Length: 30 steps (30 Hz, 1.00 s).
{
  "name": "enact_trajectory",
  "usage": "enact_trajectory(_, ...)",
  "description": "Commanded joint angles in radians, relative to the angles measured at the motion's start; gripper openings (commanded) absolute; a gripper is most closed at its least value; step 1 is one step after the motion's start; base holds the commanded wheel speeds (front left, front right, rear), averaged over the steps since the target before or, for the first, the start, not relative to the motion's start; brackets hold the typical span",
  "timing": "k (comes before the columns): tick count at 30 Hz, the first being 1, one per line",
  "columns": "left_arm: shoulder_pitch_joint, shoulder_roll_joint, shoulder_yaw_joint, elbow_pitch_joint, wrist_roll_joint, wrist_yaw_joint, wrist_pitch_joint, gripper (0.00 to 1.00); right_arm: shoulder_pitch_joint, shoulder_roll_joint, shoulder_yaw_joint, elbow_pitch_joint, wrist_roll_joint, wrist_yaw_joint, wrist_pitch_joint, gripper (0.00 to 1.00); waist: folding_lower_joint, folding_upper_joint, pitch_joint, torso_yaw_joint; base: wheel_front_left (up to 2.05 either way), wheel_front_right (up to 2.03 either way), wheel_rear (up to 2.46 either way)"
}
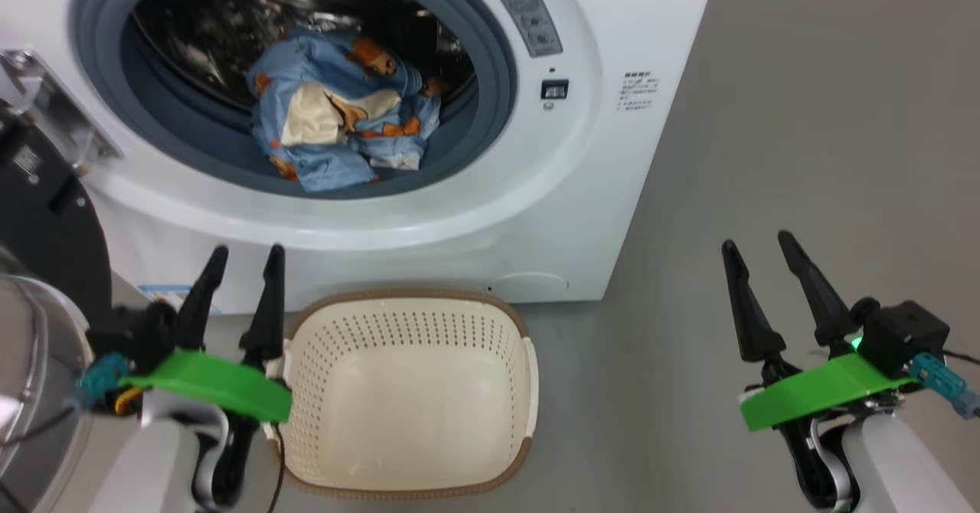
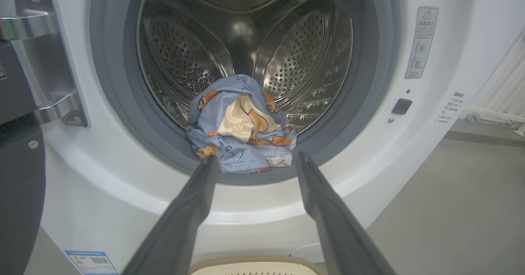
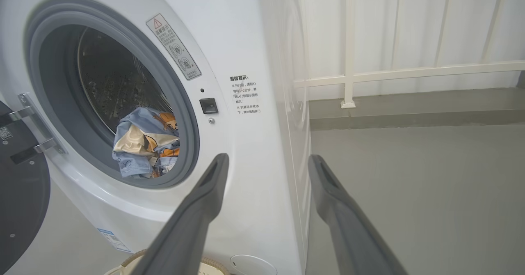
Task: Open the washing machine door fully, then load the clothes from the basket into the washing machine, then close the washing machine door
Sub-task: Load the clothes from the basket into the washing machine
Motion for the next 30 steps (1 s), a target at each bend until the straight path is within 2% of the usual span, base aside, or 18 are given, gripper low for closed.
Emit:
enact_trajectory(1,-0.056,0.033,0.025,-0.007,-0.004,-0.007,0.003,1.00,-0.035,0.000,0.016,-0.029,-0.014,0.004,-0.008,1.00,-0.0002,0.0000,0.058,0.004,0.00,0.00,0.00)
enact_trajectory(14,-0.372,0.049,-0.092,0.226,-0.064,-0.015,0.040,1.00,-0.113,0.038,0.000,-0.053,-0.071,0.004,-0.008,1.00,-0.0002,0.0000,0.229,-0.010,0.00,0.00,0.00)
enact_trajectory(30,-0.662,0.083,-0.233,0.493,-0.204,-0.015,0.092,1.00,-0.146,0.066,-0.013,-0.087,-0.112,0.004,-0.008,1.00,-0.0002,0.0000,0.349,-0.053,0.00,0.00,0.00)
